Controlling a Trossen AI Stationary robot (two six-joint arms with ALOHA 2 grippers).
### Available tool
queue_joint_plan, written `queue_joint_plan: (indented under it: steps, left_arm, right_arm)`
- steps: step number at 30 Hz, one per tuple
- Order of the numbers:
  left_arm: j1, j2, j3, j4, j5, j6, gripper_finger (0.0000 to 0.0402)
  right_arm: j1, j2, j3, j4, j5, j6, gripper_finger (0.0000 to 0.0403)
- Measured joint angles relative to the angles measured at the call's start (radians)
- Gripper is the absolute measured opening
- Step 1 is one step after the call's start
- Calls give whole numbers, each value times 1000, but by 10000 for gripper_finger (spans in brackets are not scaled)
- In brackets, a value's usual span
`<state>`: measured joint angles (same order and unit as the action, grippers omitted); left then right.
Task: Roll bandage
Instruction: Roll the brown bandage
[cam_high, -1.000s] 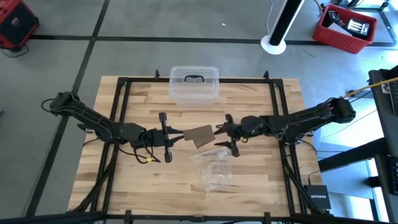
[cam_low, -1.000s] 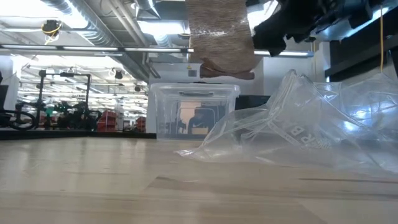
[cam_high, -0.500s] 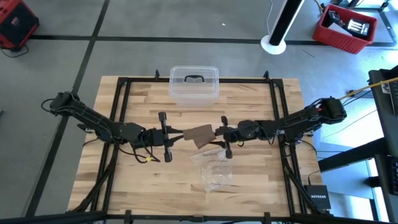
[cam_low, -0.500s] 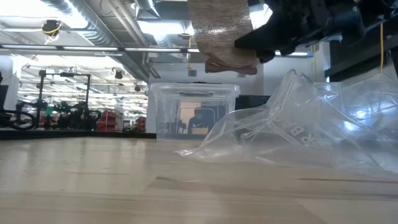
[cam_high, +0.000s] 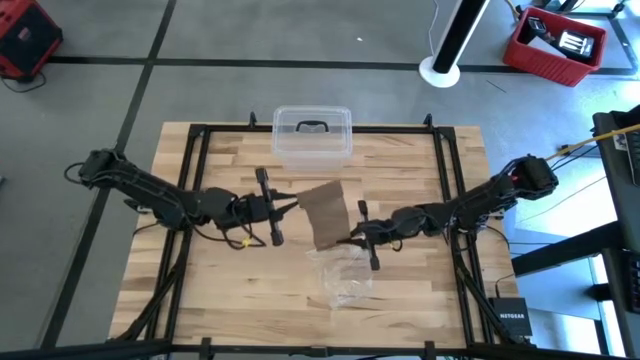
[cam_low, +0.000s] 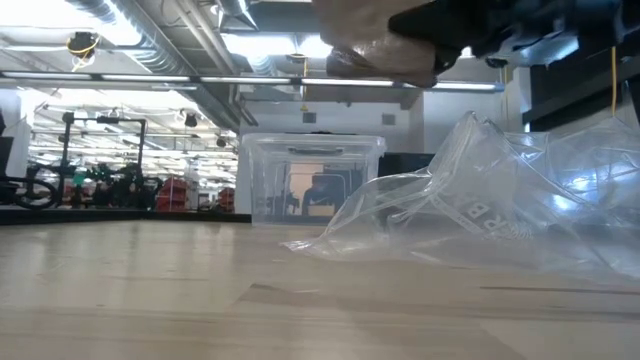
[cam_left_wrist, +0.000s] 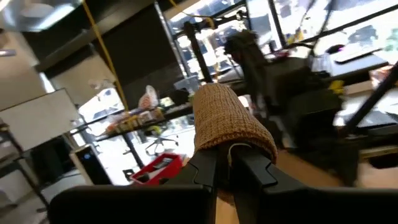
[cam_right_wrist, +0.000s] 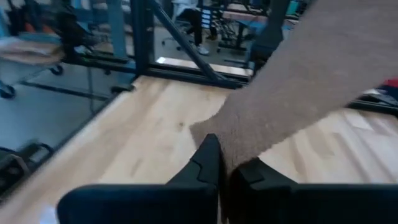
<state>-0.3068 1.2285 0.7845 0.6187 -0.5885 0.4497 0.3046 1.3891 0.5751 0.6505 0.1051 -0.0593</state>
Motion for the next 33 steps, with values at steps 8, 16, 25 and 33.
queue_joint_plan:
  steps: [8, 16, 25, 33]
  left_arm:
    - [65, 3, 0, 21, -54, 73, 19]
    - [83, 42, 0, 19, -54, 156, 19]
    - [81, 141, 0, 20, -51, 219, 19]
    - [47, 230, 1, 26, -18, 268, 19]
  right_arm:
    - [135, 0, 63, -2, 27, 33, 6]
    - [209, -1, 305, -344, 55, -2, 5]
    - [268, -1, 650, -740, 55, -91, 5]
    - [243, -1, 845, -852, 63, -108, 3]
